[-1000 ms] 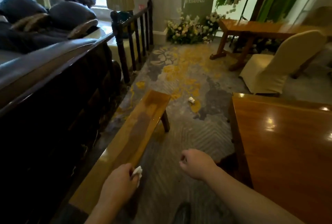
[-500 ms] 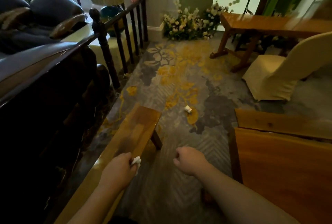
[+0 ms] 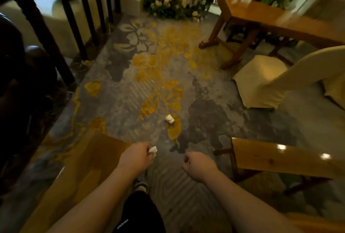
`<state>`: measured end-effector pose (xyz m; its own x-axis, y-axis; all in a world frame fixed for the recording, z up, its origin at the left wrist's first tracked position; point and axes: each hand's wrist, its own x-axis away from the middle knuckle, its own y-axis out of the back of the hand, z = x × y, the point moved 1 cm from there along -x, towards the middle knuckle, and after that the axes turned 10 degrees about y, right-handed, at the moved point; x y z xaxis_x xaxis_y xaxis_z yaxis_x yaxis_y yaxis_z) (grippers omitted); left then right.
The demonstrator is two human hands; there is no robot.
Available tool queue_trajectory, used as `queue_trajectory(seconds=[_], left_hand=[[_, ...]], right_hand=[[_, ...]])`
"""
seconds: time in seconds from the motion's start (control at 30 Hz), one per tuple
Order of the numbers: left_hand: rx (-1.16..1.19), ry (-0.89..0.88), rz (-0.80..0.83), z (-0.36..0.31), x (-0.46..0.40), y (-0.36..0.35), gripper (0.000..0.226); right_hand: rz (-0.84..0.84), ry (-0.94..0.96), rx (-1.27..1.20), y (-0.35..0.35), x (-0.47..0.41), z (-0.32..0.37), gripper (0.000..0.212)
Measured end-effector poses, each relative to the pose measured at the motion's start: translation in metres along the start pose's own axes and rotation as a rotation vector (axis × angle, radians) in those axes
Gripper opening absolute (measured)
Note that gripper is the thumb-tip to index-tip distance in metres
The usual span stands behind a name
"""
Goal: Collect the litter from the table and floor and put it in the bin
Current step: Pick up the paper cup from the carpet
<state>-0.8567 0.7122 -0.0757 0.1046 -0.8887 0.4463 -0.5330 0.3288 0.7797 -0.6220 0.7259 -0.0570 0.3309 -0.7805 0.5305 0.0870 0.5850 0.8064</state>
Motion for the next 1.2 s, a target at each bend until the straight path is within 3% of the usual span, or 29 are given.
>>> queue_trajectory(seconds=[0.23,0.47,0.6,0.83,1.1,1.2], left_hand=[[-0.086,0.07,0.229,-0.021,-0.184,-0.001,0.019],[-0.071,0.237,0.258,-0.009,-0.32,-0.045,0.022],[-0.043,0.351,0.246,0.001,-0.402,-0.099,0.029],[0.067,0.448,0.159,0.02,-0.511,-0.211,0.019],[0.08,0.441,0.247,0.066,-0.583,-0.318,0.022],[0.071,0.43,0.222,0.088,-0.594,-0.334,0.027]], right_hand=[[0.168,-0.13,-0.089,0.043,-0.178,-0.062,0.029],[0.273,-0.108,-0.139,0.027,-0.355,-0.127,0.031],[0.31,-0.108,-0.099,-0.012,-0.472,-0.176,0.026],[0.218,-0.109,-0.091,-0.097,-0.631,-0.249,0.043],[0.181,-0.18,-0.132,-0.204,-0.75,-0.289,0.08],[0.141,-0.227,-0.178,-0.238,-0.772,-0.297,0.083]])
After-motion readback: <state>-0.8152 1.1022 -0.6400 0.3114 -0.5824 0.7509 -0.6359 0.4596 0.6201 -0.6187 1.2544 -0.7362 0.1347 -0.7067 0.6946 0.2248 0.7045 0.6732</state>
